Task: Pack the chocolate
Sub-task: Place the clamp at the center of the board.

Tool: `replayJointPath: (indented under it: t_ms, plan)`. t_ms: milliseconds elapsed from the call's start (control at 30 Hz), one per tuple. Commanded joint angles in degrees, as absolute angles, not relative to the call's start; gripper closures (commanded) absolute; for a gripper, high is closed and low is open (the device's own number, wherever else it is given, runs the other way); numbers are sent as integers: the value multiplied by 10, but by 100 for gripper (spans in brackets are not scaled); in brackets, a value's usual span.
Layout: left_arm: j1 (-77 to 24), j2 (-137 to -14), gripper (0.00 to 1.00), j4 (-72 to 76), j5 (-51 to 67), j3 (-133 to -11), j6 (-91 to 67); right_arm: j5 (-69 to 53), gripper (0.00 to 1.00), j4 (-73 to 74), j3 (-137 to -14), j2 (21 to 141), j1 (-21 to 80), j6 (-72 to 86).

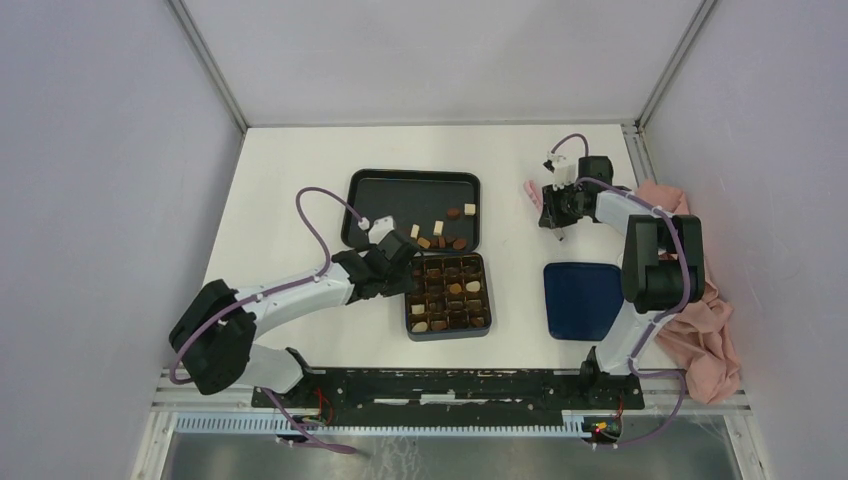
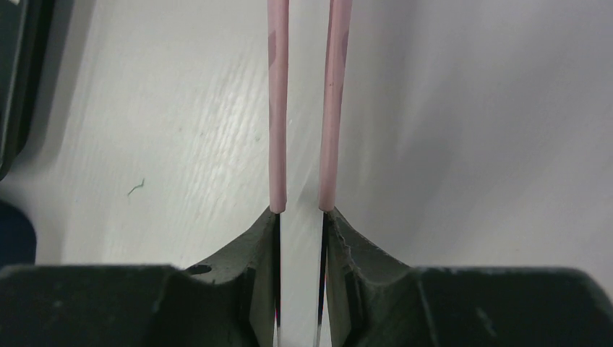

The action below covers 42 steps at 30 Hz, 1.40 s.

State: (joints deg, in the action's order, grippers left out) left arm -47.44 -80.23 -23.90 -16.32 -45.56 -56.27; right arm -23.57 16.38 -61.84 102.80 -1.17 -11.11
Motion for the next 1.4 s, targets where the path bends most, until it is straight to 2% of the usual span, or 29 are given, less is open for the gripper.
replayJointPath:
  t_ms: [0,233,300,533,600,700,867,1000,1200,1233,1300,1367]
  plan:
    - [-474,-743,54,-232,-180,-457,-578,-183,68,159,-686,1059,-6,-93]
    - [-475,-619,29,-193,-110,-472,-419,-166,64,175,-732,1110,-4,-85]
    - [-474,-589,26,-175,-104,-470,-391,-165,63,176,-738,1119,-4,-80]
    - [-474,-556,24,-110,-86,-462,-366,-162,59,177,-741,1130,-3,-73]
    - [-475,-559,24,-95,-74,-457,-367,-165,50,183,-745,1133,-3,-74]
    - [-474,-565,24,-85,-61,-452,-367,-167,42,184,-745,1128,-3,-76]
    - [-475,-552,24,-72,-48,-444,-358,-167,36,183,-739,1093,-3,-89]
    - [-475,-542,23,-56,-39,-443,-345,-163,35,176,-709,1017,-3,-126]
    - [-475,-508,14,58,18,-408,-342,-275,34,158,-595,815,-4,-274]
    - [-475,-500,12,82,27,-399,-345,-275,30,144,-561,772,-4,-296]
    - [-475,-489,4,113,24,-387,-349,-267,6,112,-502,703,-5,-310]
    - [-475,-484,0,124,9,-381,-348,-259,2,112,-463,658,-5,-275]
